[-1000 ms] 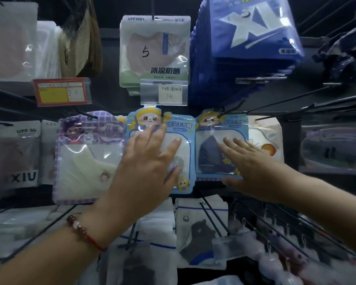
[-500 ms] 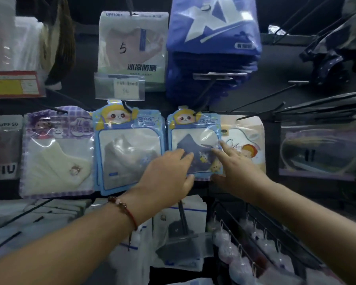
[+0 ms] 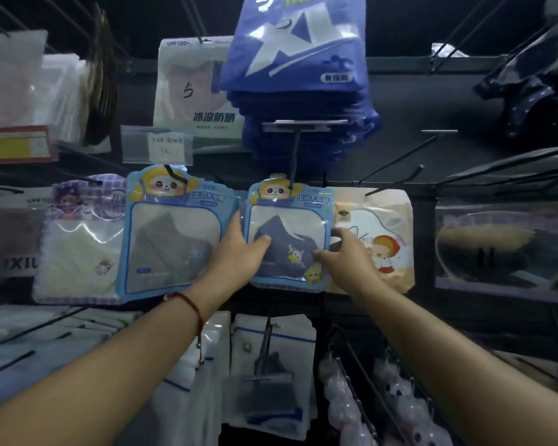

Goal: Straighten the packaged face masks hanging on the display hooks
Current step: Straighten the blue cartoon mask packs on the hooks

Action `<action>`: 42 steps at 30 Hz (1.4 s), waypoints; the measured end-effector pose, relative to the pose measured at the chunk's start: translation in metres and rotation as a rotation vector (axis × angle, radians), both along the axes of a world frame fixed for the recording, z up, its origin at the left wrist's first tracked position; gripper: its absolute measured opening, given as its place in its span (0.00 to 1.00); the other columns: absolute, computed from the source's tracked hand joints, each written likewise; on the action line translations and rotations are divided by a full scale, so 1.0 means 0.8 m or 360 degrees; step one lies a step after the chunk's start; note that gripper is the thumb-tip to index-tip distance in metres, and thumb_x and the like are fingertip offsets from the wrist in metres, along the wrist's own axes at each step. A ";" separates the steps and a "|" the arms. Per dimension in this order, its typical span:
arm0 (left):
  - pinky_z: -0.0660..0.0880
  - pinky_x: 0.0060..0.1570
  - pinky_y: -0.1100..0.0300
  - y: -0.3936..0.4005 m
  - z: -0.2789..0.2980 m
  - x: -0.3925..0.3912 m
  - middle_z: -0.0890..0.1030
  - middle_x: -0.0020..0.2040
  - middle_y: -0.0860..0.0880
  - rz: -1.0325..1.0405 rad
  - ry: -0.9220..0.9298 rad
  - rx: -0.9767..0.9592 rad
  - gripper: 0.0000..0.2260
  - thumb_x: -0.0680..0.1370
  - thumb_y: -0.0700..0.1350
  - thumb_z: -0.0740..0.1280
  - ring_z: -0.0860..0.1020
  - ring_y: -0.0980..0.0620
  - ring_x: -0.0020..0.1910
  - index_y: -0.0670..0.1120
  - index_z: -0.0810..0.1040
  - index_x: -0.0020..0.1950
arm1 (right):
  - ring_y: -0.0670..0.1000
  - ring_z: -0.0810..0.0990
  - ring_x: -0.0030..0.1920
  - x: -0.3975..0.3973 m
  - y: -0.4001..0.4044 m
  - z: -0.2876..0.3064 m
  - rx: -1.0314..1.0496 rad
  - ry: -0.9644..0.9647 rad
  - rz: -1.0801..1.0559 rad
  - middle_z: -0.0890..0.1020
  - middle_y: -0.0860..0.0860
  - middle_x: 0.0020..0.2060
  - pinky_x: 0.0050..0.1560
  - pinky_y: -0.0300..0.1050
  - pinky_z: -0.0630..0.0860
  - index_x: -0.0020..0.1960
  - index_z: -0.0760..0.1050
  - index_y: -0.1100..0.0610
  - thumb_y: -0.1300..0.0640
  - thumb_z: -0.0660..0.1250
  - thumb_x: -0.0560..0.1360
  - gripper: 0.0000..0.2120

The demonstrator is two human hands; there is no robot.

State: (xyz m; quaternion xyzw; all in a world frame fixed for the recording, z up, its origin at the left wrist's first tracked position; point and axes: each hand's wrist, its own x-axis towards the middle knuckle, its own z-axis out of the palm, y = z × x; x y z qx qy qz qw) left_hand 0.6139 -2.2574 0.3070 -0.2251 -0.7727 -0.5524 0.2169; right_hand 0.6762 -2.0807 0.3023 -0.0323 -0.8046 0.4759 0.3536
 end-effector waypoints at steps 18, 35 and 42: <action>0.79 0.29 0.59 -0.023 0.017 0.042 0.84 0.39 0.48 -0.0619 -0.0546 0.0776 0.05 0.79 0.47 0.69 0.81 0.51 0.34 0.45 0.79 0.48 | 0.49 0.81 0.32 0.067 0.016 0.035 -0.0578 -0.0009 0.0391 0.83 0.52 0.41 0.31 0.41 0.76 0.48 0.80 0.56 0.57 0.68 0.76 0.03; 0.78 0.38 0.55 -0.082 0.035 0.084 0.81 0.37 0.46 -0.0975 -0.0302 0.0532 0.08 0.77 0.45 0.68 0.79 0.52 0.33 0.46 0.73 0.40 | 0.49 0.84 0.33 0.135 -0.048 0.036 -0.0439 0.0415 0.0760 0.85 0.47 0.35 0.30 0.39 0.77 0.49 0.75 0.53 0.57 0.67 0.75 0.03; 0.78 0.44 0.50 -0.121 0.028 0.059 0.82 0.41 0.42 -0.1199 -0.0154 0.0130 0.12 0.68 0.46 0.80 0.79 0.43 0.40 0.45 0.78 0.42 | 0.57 0.85 0.47 0.150 -0.064 0.008 -0.0374 0.0479 0.0850 0.85 0.58 0.52 0.42 0.45 0.82 0.62 0.75 0.56 0.64 0.64 0.75 0.16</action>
